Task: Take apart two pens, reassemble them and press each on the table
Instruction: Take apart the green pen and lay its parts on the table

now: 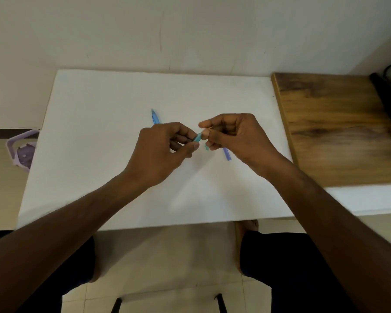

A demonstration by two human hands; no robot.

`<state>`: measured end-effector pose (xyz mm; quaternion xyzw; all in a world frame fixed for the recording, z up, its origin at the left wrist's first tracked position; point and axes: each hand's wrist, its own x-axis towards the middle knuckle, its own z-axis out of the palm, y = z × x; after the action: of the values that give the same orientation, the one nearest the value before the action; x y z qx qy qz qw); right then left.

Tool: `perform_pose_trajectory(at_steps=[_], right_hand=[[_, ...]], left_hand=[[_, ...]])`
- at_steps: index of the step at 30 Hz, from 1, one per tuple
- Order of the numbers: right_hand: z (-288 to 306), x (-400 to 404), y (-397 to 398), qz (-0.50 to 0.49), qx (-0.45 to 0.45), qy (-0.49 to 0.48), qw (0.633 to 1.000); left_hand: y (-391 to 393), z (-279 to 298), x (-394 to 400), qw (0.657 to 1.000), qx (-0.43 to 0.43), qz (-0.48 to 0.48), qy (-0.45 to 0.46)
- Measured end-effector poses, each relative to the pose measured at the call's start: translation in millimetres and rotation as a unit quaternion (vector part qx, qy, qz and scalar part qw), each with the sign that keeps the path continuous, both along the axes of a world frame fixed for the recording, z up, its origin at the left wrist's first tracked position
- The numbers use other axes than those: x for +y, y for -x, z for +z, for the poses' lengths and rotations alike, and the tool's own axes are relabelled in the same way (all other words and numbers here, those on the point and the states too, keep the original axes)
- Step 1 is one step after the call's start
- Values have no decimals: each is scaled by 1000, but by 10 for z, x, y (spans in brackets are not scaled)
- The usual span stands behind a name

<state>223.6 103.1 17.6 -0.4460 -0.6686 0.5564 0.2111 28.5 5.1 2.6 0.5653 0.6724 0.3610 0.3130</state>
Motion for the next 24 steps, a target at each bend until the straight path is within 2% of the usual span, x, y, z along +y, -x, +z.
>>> perform_pose_trajectory(at_steps=[2,3,6,10,15,17,18,20,21,24], right_hand=[[-3,12,30,-27,-29,-44,998],[-11,14,44,-38,-69,-98,992],[-37,-24,130,18,-221,-254,942],[-119,-96,292,80,-351,-273,892],[-153,-128,389,87,-405,-282,865],[-136,-110,392,67,-377,-274,882],[-118,-93,382,39,-336,-248,908],[-94,-51,343,-34,-211,-143,966],[-85,-43,322,-63,-152,-80,983],[-82,-41,286,-111,1,44,993]], left_hand=[[21,-13,-1,999,-33,28,24],[31,-23,-5,997,-49,42,35],[52,-38,-13,993,-80,68,53],[78,-16,-13,992,-83,71,56],[103,16,-20,992,-85,74,52],[106,21,-26,993,-82,73,51],[105,21,-25,993,-81,70,51],[97,15,-21,993,-80,67,51],[91,11,-21,994,-78,64,50],[65,5,-12,995,-73,54,45]])
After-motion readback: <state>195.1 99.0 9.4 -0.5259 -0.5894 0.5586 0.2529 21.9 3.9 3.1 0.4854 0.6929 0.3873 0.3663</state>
